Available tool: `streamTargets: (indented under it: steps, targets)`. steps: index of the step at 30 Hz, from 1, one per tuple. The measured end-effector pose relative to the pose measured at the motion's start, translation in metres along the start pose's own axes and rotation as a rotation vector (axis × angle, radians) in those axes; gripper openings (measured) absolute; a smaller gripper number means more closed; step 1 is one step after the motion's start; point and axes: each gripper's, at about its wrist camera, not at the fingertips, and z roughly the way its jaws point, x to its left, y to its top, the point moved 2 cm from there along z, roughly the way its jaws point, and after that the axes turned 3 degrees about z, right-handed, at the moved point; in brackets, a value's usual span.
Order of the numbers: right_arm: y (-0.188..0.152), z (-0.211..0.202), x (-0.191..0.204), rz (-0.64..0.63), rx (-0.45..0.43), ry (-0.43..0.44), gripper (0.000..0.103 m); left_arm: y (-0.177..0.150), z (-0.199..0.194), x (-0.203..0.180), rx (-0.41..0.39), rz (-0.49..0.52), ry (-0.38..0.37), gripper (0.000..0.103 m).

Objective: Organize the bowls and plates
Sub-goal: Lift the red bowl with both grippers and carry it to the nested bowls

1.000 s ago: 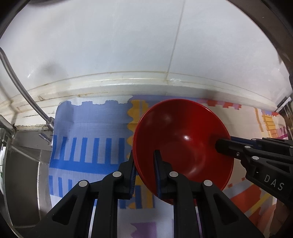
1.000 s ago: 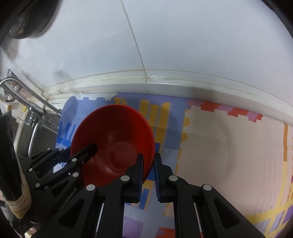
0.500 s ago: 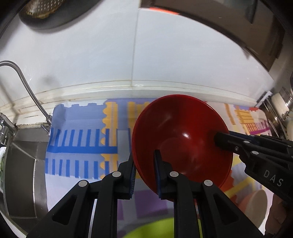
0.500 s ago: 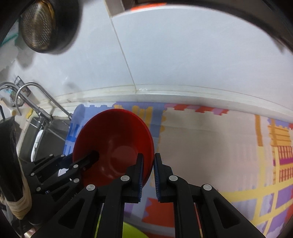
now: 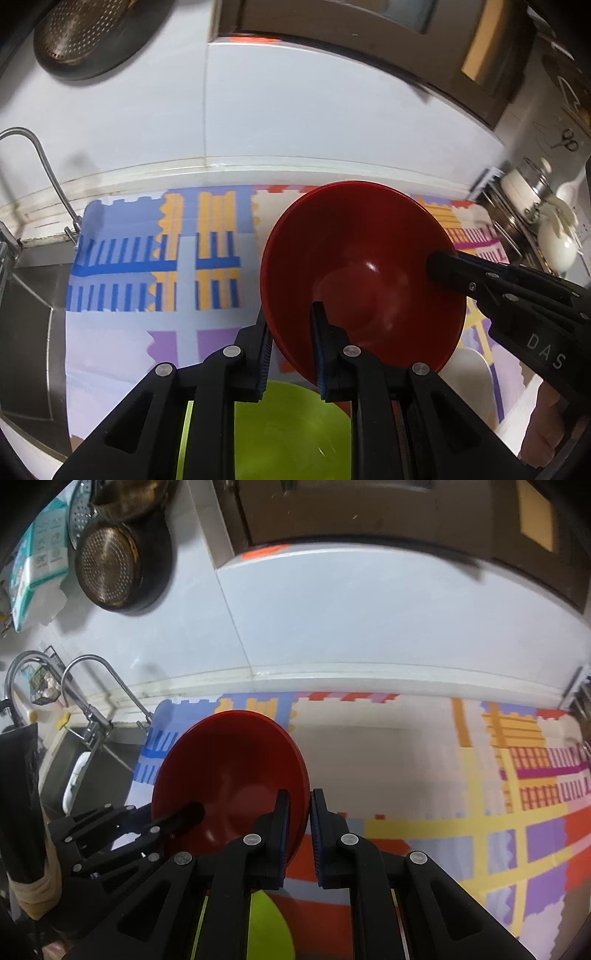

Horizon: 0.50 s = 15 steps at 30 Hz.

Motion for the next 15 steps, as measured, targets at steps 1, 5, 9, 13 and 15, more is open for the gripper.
streamTargets:
  steps: [1,5,9,13,15]
  targets:
    - [-0.004,-0.007,-0.003,-0.003,-0.005,-0.007,0.012,-0.002,-0.002,-0.004,-0.002,0.006,-0.005,0.019]
    - [-0.017,-0.026,-0.012,0.005,-0.012,-0.018,0.012,-0.012,-0.013,-0.028,-0.007,0.052,-0.019,0.020]
    - [-0.033,-0.047,-0.027,0.027,-0.023,-0.034,0.012,-0.020,-0.019,-0.050,-0.006,0.099,-0.036,0.020]
    - [-0.051,-0.064,-0.043,0.063,-0.033,-0.058,0.012,-0.027,-0.023,-0.073,0.000,0.146,-0.059,0.020]
    - [-0.059,-0.072,-0.052,0.083,-0.035,-0.070,0.012,-0.031,-0.024,-0.083,0.005,0.164,-0.071,0.020]
